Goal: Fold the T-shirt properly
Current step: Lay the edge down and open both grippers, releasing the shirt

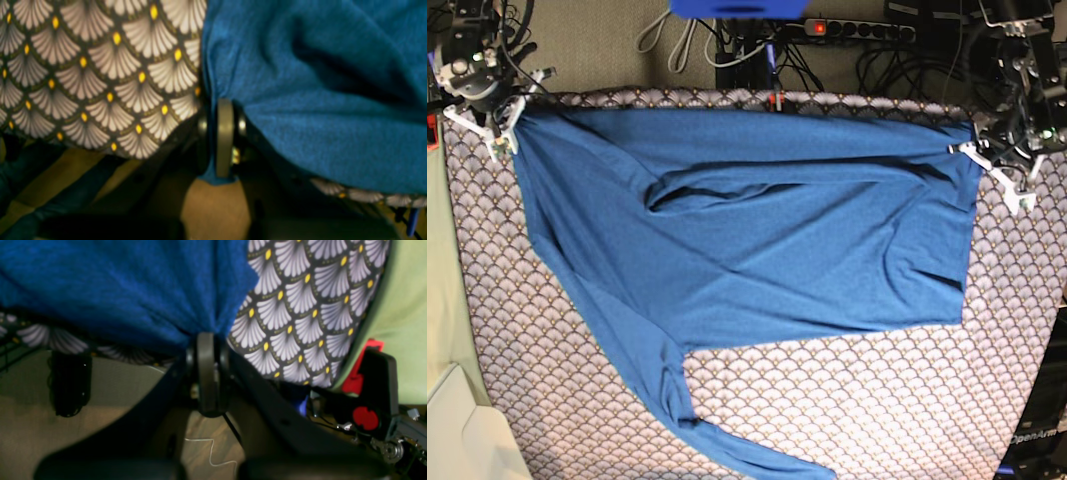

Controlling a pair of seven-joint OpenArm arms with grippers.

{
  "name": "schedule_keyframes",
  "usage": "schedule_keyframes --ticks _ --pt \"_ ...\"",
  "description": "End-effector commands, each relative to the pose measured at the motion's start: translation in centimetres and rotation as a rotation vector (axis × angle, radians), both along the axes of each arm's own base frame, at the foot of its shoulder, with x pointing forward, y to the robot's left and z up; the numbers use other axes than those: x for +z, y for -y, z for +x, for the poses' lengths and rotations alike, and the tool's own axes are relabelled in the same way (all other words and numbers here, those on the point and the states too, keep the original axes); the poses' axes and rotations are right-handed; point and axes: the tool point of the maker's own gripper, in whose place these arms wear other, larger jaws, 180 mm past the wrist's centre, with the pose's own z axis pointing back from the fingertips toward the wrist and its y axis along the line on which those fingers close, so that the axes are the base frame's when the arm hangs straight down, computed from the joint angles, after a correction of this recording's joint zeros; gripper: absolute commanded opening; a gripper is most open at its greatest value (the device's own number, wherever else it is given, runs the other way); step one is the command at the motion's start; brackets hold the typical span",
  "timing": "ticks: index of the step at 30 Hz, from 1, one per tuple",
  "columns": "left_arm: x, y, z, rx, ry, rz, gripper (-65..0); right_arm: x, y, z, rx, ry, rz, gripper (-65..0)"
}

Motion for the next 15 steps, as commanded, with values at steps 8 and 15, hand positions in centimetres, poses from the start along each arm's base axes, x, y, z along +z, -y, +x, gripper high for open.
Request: schedule_keyframes --ticks 8,15 --pt "-0.08 -1.21 0.34 0.017 0.011 0.021 -53.0 0.58 0.56 0.22 0.006 0.010 -0.023 -57.5" --pt "0.06 -1.03 0.49 0.015 0.019 0.016 -28.4 0.87 0.90 0.11 -0.012 0.019 -0.027 -37.3"
